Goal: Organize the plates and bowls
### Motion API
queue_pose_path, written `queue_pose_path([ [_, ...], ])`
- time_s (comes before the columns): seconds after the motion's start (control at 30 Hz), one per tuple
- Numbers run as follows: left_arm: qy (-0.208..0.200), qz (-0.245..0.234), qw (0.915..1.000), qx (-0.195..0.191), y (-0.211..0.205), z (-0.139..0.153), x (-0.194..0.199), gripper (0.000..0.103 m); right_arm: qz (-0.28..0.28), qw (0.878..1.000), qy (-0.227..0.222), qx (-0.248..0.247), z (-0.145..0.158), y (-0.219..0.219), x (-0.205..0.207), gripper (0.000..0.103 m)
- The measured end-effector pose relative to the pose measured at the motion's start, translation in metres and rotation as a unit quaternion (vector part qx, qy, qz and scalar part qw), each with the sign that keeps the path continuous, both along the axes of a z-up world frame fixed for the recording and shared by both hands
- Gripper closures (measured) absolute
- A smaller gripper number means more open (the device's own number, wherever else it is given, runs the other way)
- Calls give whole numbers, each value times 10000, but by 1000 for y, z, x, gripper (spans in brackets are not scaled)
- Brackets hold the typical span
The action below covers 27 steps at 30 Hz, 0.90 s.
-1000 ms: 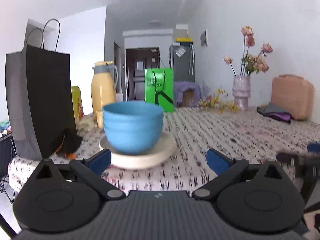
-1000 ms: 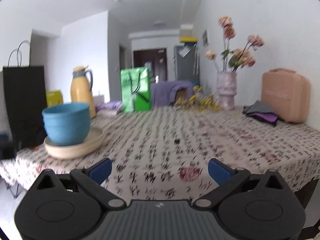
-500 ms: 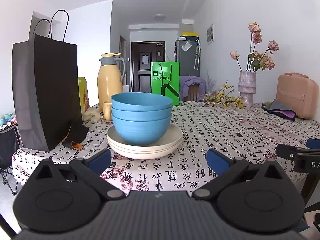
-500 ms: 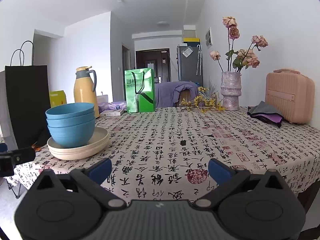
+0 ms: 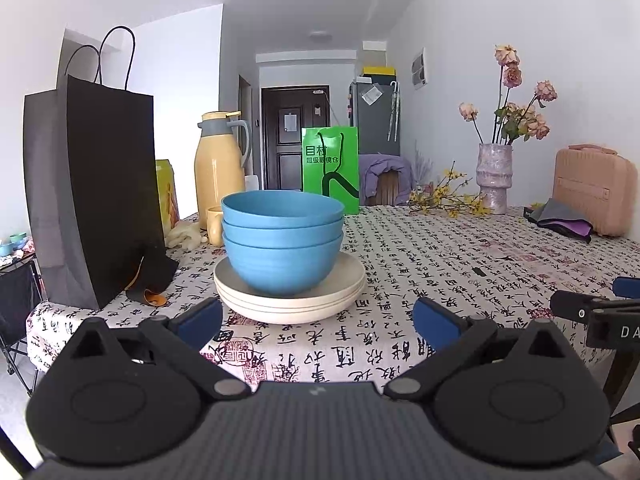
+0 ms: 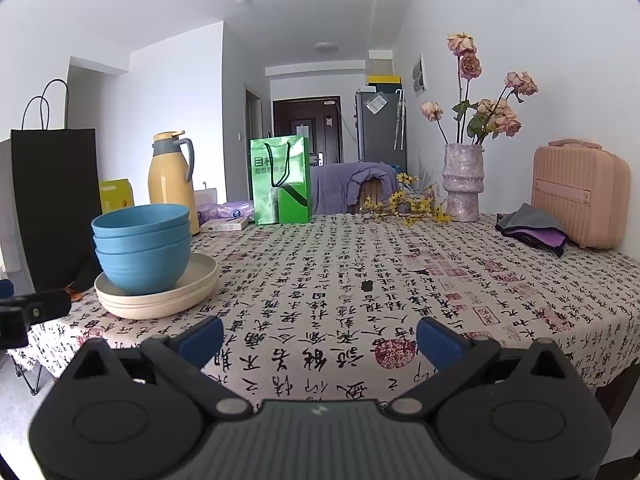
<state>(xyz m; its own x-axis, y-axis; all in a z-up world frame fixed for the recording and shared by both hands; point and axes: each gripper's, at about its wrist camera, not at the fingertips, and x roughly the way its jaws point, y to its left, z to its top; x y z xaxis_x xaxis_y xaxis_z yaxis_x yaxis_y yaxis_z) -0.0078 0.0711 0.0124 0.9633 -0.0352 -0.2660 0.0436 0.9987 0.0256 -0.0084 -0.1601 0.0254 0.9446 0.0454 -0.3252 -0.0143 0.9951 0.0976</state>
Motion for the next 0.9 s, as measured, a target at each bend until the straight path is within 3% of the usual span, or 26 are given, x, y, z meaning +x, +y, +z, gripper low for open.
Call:
queue_pose_path([
  [0.9,-12,-17,10000,22,0,0,-1,0,8,10000,12,26,-1,-1,0,0],
])
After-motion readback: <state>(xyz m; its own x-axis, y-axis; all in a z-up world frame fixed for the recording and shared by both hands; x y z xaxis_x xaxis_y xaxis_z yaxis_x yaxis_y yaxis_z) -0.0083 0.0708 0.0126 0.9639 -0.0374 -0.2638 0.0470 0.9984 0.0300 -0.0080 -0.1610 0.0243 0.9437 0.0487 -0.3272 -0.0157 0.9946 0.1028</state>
